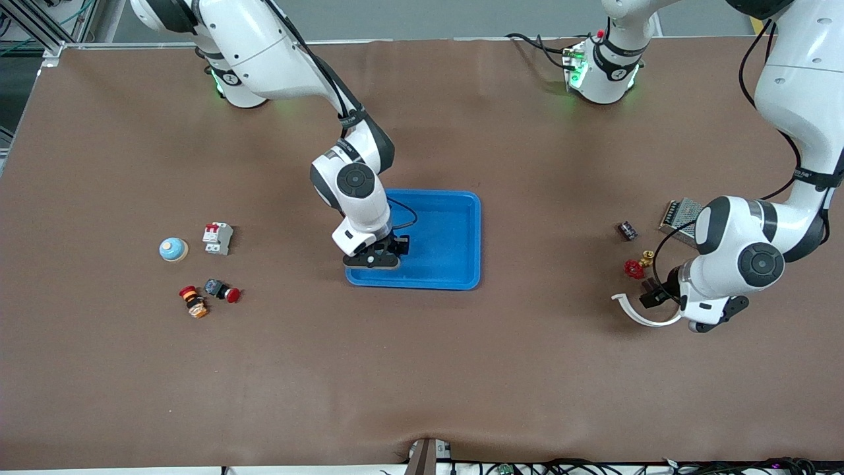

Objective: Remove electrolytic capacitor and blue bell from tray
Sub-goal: 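Lower the capacitor inside the white arc and open the left gripper, then lift the bell with the right gripper while the left gripper withdraws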

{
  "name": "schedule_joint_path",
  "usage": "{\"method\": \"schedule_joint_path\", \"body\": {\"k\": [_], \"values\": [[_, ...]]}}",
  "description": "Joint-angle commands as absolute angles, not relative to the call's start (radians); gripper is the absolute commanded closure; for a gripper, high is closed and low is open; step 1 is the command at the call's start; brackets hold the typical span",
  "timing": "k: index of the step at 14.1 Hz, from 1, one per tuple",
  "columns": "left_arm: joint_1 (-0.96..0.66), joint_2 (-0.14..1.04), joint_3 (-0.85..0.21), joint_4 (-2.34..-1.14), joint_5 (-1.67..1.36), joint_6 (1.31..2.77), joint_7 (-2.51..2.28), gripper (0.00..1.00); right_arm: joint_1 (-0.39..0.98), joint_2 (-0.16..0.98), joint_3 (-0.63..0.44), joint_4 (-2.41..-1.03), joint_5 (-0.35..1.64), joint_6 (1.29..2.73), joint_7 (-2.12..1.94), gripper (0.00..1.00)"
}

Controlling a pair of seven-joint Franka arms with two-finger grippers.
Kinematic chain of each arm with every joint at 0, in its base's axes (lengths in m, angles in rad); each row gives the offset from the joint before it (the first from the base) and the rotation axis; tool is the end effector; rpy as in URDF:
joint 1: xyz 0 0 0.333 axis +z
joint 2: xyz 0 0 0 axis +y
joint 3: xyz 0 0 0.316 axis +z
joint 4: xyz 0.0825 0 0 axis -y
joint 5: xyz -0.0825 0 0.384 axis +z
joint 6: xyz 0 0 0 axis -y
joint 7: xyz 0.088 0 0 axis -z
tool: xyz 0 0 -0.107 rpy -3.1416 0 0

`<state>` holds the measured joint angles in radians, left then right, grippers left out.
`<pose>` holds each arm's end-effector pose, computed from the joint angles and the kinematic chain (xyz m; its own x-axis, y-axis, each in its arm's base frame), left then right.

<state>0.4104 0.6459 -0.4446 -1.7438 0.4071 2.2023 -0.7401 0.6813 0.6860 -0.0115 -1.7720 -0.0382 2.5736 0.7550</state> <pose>0.6533 0.0154 0.2236 0.8705 0.4892 -0.0541 0.4829 -0.8701 -0.0991 0.5246 0.4171 0.1835 0.9930 -0.0538 0.1051 -0.0481 -0.9973 -0.0558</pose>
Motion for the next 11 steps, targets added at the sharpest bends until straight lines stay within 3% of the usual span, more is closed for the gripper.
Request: {"method": "schedule_joint_path", "body": {"k": [1, 11], "values": [[0.417, 0.571, -0.465, -1.756, 0.414, 2.132, -0.735, 0.0, 0.704, 0.67, -0.02, -1.759, -0.049, 2.539, 0.773, 0.6], [0.419, 0.456, -0.552, -1.586, 0.373, 1.821, -0.577, 0.0, 0.634, 0.39, -0.02, -1.787, -0.041, 2.131, 0.566, 0.6]]}}
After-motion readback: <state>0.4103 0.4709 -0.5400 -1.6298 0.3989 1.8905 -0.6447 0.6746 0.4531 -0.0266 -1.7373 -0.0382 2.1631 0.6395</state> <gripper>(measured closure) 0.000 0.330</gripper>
